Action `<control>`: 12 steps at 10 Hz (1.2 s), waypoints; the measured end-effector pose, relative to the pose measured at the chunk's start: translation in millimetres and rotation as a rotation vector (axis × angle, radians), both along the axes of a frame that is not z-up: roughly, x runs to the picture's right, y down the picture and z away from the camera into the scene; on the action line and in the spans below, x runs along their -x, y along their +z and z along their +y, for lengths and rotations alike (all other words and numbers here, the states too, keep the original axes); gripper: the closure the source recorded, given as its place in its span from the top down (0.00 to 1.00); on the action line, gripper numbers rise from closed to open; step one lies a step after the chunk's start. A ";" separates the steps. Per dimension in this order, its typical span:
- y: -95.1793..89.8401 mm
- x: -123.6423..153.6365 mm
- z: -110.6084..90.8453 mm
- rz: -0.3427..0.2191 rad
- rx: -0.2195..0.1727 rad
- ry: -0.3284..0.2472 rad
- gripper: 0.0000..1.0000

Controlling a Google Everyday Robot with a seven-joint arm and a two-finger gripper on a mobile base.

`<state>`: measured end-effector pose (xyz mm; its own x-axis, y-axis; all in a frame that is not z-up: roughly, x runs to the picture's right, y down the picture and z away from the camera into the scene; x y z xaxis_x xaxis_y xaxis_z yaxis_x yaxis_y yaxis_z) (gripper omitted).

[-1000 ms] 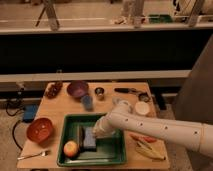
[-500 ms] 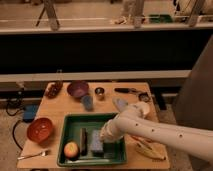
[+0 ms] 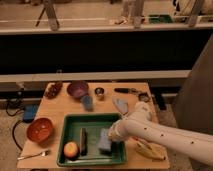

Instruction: Wipe tray with sponge

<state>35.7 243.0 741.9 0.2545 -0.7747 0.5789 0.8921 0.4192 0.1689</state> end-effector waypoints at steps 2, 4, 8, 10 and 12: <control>13.9 -4.0 -9.7 0.036 -0.004 0.016 0.00; 34.8 -0.2 -15.9 0.057 -0.001 0.032 0.00; 51.0 51.6 -15.4 -0.005 0.016 0.027 0.00; 42.3 73.9 -7.7 -0.047 0.026 -0.022 0.00; 24.4 76.8 6.5 -0.068 0.038 -0.066 0.00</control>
<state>-41.1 249.5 766.3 0.1630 -0.7654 0.6225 0.9051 0.3672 0.2145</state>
